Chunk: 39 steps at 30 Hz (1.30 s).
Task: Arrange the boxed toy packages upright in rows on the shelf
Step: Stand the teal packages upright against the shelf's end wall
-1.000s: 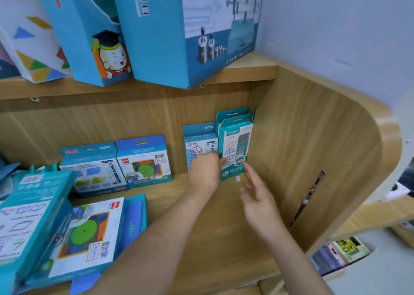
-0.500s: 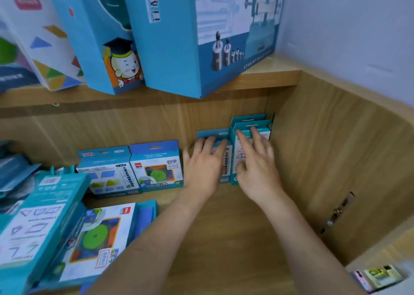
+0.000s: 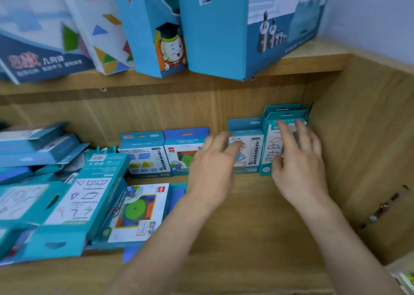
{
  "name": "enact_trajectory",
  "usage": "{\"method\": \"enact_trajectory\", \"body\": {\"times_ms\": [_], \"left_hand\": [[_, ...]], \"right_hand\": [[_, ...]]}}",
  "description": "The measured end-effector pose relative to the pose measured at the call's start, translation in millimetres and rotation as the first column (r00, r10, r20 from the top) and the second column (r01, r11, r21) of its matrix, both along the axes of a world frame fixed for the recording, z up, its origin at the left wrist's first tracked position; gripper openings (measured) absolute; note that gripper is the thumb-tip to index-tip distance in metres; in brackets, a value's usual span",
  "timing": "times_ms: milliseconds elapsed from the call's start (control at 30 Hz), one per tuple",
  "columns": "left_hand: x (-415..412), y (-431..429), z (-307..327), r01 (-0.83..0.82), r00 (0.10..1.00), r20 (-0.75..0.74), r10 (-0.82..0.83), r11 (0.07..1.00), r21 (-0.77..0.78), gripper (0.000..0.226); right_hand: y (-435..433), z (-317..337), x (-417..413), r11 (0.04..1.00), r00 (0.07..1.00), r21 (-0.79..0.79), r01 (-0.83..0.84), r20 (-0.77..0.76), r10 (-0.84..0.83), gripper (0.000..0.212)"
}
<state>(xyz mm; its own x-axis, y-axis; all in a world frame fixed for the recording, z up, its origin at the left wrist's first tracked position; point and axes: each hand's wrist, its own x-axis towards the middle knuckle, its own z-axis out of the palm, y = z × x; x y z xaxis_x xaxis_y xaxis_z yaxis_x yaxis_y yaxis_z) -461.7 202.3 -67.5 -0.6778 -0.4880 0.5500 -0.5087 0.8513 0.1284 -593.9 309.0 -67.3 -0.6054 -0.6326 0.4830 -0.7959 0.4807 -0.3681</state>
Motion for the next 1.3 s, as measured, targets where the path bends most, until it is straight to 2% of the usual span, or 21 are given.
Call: {"method": "enact_trajectory", "body": {"times_ms": [100, 167, 233, 333, 367, 433, 633, 733, 800, 867, 933, 967, 1033, 1100, 1167, 1300], "left_hand": [[75.7, 14.8, 4.5, -0.042, 0.999, -0.017, 0.042, 0.999, -0.03, 0.036], [125.8, 14.5, 6.8, -0.157, 0.987, 0.012, 0.159, 0.984, -0.081, 0.031], [166.7, 9.1, 8.6, -0.331, 0.935, 0.098, 0.341, 0.938, -0.107, 0.043], [208.8, 5.0, 5.0, -0.579, 0.764, 0.257, 0.591, 0.805, -0.13, 0.069], [217.4, 4.5, 2.3, -0.616, 0.719, 0.304, 0.625, 0.776, -0.139, 0.076], [229.8, 3.0, -3.4, -0.62, 0.689, 0.356, 0.631, 0.768, -0.162, 0.076], [259.6, -3.9, -2.3, -0.41, 0.845, 0.296, 0.446, 0.895, -0.177, 0.071], [265.4, -3.9, 17.1, -0.251, 0.945, 0.151, 0.291, 0.939, -0.236, 0.043], [263.0, -1.6, 33.7, -0.129, 0.991, 0.012, 0.132, 0.979, -0.161, 0.035], [255.1, 6.3, 53.2, -0.055, 0.974, -0.22, 0.063, 0.997, 0.046, 0.027], [243.0, 13.8, 71.0, 0.075, 0.872, -0.481, 0.087, 0.949, 0.307, 0.021], [236.8, 14.0, 77.4, 0.161, 0.799, -0.587, 0.126, 0.897, 0.411, 0.018], [225.8, 6.8, 83.9, 0.302, 0.671, -0.699, 0.247, 0.771, 0.561, 0.013], [215.6, -1.5, 83.7, 0.367, 0.623, -0.691, 0.366, 0.643, 0.672, 0.024], [202.8, -4.4, 79.7, 0.396, 0.628, -0.663, 0.408, 0.566, 0.723, 0.031], [175.5, -1.5, 72.9, 0.496, 0.606, -0.66, 0.444, 0.438, 0.75, 0.029]], "right_hand": [[2.8, -6.9, 20.7, 0.994, 0.995, -0.073, -0.084, 0.044, 0.087, 0.068], [-2.0, -14.0, 40.3, 0.975, 0.969, -0.123, -0.185, 0.144, 0.202, 0.063], [-11.4, -21.2, 63.6, 0.94, 0.917, -0.173, -0.294, 0.225, 0.328, 0.059], [-27.1, -28.4, 103.0, 0.87, 0.821, -0.182, -0.457, 0.29, 0.492, 0.056], [-31.5, -29.6, 116.0, 0.844, 0.787, -0.181, -0.505, 0.305, 0.536, 0.055], [-37.9, -30.5, 139.0, 0.788, 0.723, -0.179, -0.589, 0.317, 0.613, 0.055], [-46.5, -28.5, 182.4, 0.663, 0.605, -0.132, -0.737, 0.308, 0.734, 0.061], [-52.9, -20.7, 199.4, 0.627, 0.601, -0.073, -0.776, 0.218, 0.769, 0.076], [-58.4, -10.3, 206.8, 0.667, 0.666, -0.038, -0.744, 0.037, 0.745, 0.084], [-59.9, 5.6, 206.0, 0.689, 0.699, -0.123, -0.714, -0.086, 0.71, 0.073], [-57.7, 18.1, 194.6, 0.664, 0.697, -0.253, -0.704, -0.065, 0.714, 0.052], [-54.5, 22.5, 188.4, 0.647, 0.675, -0.314, -0.695, 0.027, 0.738, 0.047], [-44.6, 29.8, 178.3, 0.612, 0.545, -0.432, -0.663, 0.281, 0.79, 0.044], [-35.2, 33.9, 170.0, 0.589, 0.4, -0.519, -0.62, 0.437, 0.806, 0.037], [-27.0, 34.5, 164.1, 0.592, 0.323, -0.548, -0.59, 0.512, 0.796, 0.035], [-13.7, 30.1, 152.3, 0.628, 0.25, -0.584, -0.514, 0.598, 0.761, 0.03]]}}
